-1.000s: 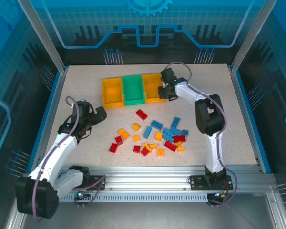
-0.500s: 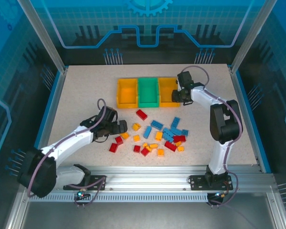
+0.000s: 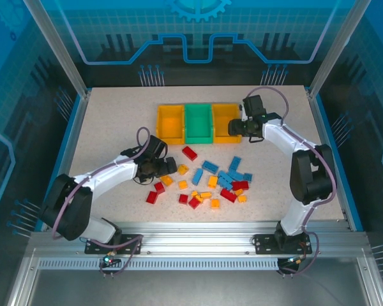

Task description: Sort the legos into containers by color

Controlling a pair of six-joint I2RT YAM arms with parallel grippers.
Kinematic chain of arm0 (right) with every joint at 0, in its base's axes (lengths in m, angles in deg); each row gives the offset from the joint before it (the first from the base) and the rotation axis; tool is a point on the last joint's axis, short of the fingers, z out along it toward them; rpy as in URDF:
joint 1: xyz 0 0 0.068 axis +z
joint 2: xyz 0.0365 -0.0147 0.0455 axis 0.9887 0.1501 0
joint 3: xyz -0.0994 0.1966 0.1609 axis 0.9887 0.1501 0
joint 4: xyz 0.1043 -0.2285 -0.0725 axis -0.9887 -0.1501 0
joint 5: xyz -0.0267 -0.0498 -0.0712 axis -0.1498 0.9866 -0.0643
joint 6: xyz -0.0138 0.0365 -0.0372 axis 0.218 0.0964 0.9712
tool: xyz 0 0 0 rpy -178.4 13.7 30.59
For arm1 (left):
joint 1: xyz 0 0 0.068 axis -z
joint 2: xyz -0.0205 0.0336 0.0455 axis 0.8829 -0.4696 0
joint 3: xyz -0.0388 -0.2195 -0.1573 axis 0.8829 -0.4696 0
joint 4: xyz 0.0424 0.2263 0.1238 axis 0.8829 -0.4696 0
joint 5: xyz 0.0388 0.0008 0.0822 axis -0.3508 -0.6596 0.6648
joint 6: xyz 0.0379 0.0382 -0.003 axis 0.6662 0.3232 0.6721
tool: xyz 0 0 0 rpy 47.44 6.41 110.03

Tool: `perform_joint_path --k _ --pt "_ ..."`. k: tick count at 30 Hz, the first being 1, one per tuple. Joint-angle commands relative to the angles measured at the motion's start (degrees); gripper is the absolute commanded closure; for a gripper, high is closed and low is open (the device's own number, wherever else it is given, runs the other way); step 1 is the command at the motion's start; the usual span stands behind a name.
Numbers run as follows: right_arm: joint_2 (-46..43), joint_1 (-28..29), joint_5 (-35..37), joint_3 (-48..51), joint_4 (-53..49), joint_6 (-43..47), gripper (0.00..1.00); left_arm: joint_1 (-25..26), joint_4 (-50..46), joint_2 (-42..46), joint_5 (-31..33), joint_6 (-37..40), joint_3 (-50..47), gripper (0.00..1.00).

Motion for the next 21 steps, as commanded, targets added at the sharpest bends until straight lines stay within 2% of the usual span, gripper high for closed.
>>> perform_joint_path --k 1,5,11,21 --pt "-2.46 -1.46 1.39 1.79 -2.01 -1.42 0.29 0.66 -4.16 -1.37 -2.29 -6.51 2.03 0.04" --pt "-4.64 -3.39 1.42 4.83 -1.29 -3.05 0.29 1.18 -4.08 -1.40 -1.59 -10.00 1.67 0.07" --pt "-7.30 -5.64 0.48 8.99 -0.02 -2.99 0.27 1.31 -4.46 -3.47 -1.75 -12.99 2.22 0.17" --pt "-9.56 -9.40 -1.78 13.28 1.01 -1.78 0.26 2.11 -4.18 -7.33 -0.73 -15.00 3.17 0.22"
